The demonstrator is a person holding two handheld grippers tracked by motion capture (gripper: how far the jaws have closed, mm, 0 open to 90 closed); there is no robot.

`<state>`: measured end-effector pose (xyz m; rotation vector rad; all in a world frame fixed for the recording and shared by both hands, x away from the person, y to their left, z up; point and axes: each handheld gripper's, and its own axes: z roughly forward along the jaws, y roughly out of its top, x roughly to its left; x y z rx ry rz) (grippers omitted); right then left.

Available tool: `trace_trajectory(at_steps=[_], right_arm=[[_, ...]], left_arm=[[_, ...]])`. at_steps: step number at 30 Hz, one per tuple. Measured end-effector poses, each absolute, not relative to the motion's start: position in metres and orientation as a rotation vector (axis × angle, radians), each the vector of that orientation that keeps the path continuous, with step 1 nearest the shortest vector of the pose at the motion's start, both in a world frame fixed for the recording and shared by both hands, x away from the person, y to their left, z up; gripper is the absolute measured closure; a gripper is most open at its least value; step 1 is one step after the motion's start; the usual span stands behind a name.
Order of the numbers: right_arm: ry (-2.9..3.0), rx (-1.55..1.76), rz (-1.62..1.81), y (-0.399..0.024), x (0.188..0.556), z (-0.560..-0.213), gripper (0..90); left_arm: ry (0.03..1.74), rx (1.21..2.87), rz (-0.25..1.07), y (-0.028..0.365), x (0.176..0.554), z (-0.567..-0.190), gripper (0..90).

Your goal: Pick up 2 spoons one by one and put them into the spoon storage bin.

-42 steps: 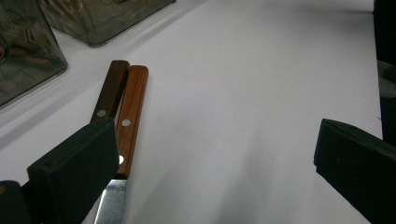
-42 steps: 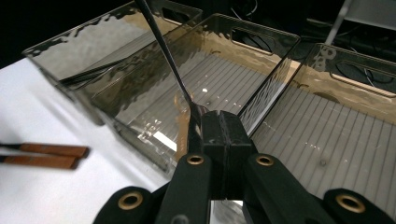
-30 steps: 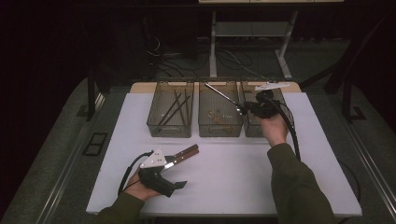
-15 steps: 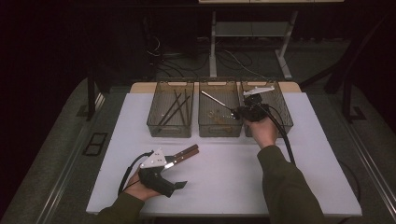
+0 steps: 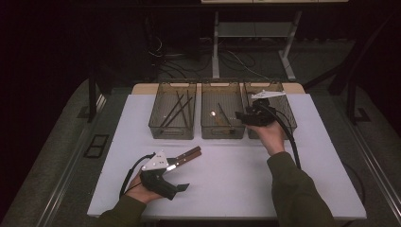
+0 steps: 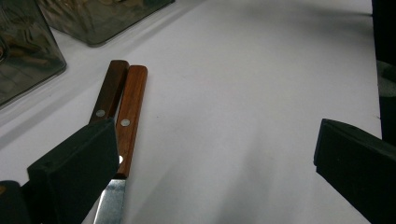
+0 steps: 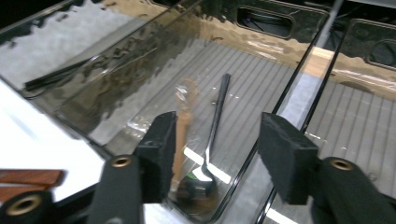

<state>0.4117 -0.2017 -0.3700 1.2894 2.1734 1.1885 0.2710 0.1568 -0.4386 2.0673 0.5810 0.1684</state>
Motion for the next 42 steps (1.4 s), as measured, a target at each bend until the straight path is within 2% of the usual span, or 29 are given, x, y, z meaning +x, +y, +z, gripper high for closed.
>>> trace_trajectory(at_steps=[5, 17, 42], right_arm=[[2.164, 1.240, 1.210, -0.212, 0.400, -0.369, 29.6], [2.254, 1.152, 1.291, -0.226, 0.373, -0.369, 16.5], [2.292, 1.070, 1.389, -0.262, 0.308, -0.401, 13.8]], left_arm=[[0.580, 2.073, 0.170, 0.157, 0.271, -0.439, 0.0], [0.584, 2.080, 0.176, 0.158, 0.271, -0.439, 0.0], [0.594, 2.077, 0.181, 0.159, 0.269, -0.439, 0.0]])
